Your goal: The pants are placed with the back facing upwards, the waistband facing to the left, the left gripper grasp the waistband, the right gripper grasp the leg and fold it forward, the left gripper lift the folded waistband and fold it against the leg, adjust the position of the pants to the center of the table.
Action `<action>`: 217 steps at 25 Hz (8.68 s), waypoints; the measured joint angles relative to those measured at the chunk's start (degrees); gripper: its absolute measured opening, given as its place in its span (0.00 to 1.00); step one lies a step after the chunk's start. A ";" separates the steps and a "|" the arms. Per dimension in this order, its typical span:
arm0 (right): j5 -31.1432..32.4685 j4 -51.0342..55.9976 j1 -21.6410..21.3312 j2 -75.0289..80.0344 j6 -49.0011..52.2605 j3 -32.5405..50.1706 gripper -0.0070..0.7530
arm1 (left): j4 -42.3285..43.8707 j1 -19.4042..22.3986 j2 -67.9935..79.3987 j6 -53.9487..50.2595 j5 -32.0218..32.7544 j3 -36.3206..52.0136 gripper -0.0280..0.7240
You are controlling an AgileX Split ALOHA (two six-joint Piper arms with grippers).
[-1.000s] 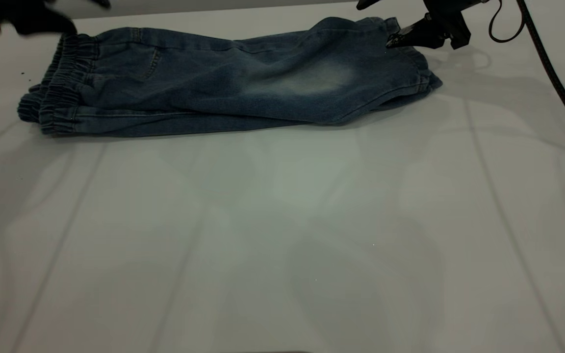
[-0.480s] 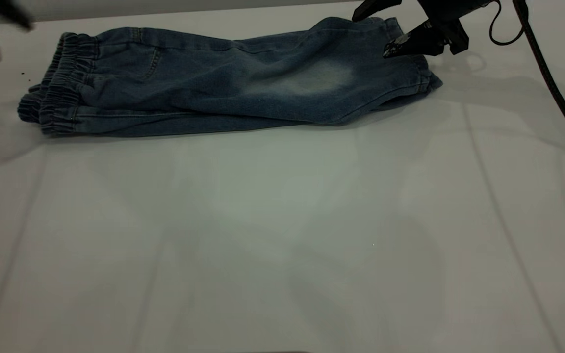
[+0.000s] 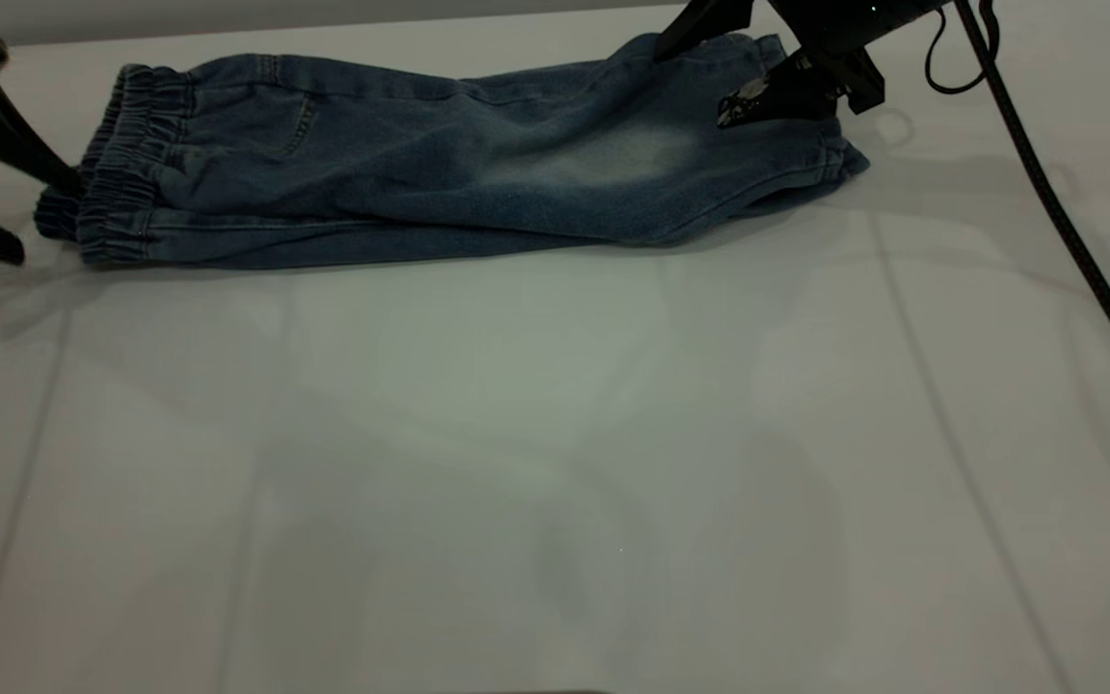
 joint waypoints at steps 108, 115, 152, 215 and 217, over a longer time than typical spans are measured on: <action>-4.54 -18.08 23.23 11.30 12.08 -22.64 0.66 | -4.45 -7.65 -16.79 10.45 5.91 -0.02 0.15; 5.14 -31.65 18.23 9.68 17.85 -28.71 0.66 | -4.38 -10.66 -19.03 13.37 5.02 -0.02 0.15; 17.30 -37.98 0.54 -11.95 17.66 -35.69 0.64 | -7.57 -42.62 11.85 17.25 -9.50 -25.25 0.65; 27.43 -60.77 23.22 13.96 59.84 -48.69 0.64 | 5.72 -28.82 -15.89 14.81 9.96 -25.25 0.82; 27.43 -60.76 23.26 11.11 59.07 -50.40 0.64 | 5.84 -28.45 -18.53 14.81 11.59 -25.25 0.82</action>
